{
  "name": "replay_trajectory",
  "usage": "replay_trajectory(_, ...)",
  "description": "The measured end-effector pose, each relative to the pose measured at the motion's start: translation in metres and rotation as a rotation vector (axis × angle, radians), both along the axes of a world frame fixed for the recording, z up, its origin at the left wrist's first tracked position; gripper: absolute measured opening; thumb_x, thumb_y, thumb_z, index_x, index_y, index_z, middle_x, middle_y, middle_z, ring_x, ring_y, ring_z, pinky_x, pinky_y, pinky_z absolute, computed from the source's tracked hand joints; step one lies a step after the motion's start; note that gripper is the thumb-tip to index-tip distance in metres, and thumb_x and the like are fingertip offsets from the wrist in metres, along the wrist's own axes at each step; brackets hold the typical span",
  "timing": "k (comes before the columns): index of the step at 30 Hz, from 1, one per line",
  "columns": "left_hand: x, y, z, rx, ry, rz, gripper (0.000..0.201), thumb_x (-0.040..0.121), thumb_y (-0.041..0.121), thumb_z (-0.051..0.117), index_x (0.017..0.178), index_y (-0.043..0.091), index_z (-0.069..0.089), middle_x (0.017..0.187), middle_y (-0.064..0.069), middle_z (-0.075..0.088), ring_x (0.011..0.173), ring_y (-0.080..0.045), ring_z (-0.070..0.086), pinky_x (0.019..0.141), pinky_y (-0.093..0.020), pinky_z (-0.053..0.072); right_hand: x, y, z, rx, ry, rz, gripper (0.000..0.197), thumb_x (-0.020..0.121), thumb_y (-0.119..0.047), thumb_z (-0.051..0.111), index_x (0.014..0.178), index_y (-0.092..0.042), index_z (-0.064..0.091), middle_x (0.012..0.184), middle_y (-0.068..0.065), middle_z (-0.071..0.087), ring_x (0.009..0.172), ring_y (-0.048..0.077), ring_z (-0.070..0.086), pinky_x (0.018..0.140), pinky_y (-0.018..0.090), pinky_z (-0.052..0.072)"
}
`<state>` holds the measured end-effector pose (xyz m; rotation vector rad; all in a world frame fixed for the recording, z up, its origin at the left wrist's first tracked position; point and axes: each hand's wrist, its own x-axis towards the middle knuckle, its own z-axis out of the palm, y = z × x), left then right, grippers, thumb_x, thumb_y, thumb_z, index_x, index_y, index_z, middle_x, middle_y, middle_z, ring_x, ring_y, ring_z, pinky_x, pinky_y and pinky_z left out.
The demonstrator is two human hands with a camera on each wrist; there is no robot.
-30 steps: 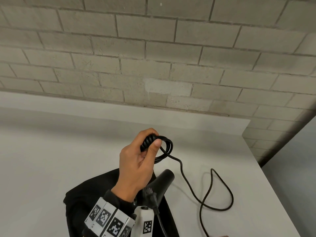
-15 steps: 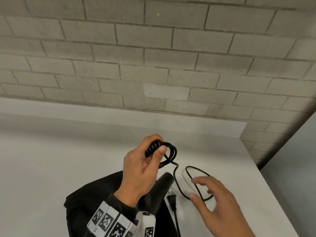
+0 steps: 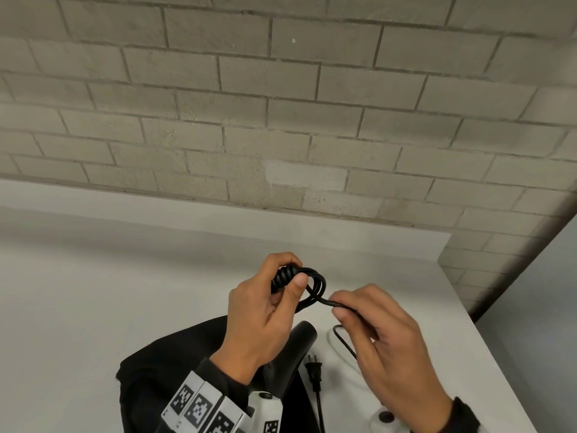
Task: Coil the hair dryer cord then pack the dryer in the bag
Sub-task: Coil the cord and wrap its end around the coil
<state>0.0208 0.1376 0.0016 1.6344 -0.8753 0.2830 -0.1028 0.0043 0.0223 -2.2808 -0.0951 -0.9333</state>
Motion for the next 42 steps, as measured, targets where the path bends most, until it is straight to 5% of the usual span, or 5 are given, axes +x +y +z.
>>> replay_trajectory(10,-0.008,0.001,0.005,0.019,-0.074,-0.063,0.032,0.081,0.041,0.067,0.107,0.025,0.057,0.08,0.014,0.063,0.051,0.001,0.051,0.052,-0.005,0.036,0.031,-0.005,0.048,0.016,-0.019,0.144,0.01,0.093,-0.016,0.062,0.095,-0.017,0.072,0.08,-0.002,0.06,0.067,0.009,0.053,0.064,0.011,0.038)
replay_trajectory(27,-0.017,-0.003,0.004,-0.224,0.017,-0.18,0.033,0.091,0.042,0.06,0.096,0.01,0.066,0.067,0.024,0.056,0.05,0.004,0.048,0.053,-0.006,0.035,0.046,-0.003,0.005,0.656,0.082,0.327,0.02,0.097,-0.025,0.055,0.098,-0.008,0.066,0.087,0.001,0.07,0.083,0.01,0.065,0.074,0.018,0.049)
replay_trajectory(30,-0.016,-0.002,0.006,-0.256,0.024,-0.196,0.034,0.092,0.038,0.06,0.097,0.005,0.065,0.072,0.02,0.063,0.057,0.006,0.055,0.056,-0.006,0.04,0.038,-0.006,-0.009,0.649,0.136,0.385,0.038,0.083,-0.042,0.069,0.108,-0.013,0.065,0.101,0.007,0.071,0.093,0.024,0.066,0.082,0.036,0.055)
replay_trajectory(35,-0.014,-0.001,0.003,-0.246,0.046,-0.139,0.036,0.091,0.053,0.056,0.094,0.018,0.062,0.063,0.007,0.058,0.049,-0.001,0.047,0.051,-0.015,0.039,0.037,-0.007,-0.017,0.634,0.158,0.332,0.018,0.082,-0.023,0.071,0.1,-0.019,0.07,0.095,0.01,0.072,0.092,0.029,0.067,0.087,0.057,0.052)
replay_trajectory(42,-0.012,0.001,0.008,-0.216,0.057,-0.175,0.037,0.092,0.051,0.054,0.096,0.015,0.063,0.073,0.013,0.067,0.058,-0.009,0.06,0.057,-0.016,0.047,0.035,-0.015,-0.002,0.372,0.298,0.325,0.014,0.084,-0.034,0.068,0.095,-0.027,0.073,0.09,0.0,0.071,0.09,0.021,0.065,0.087,0.041,0.051)
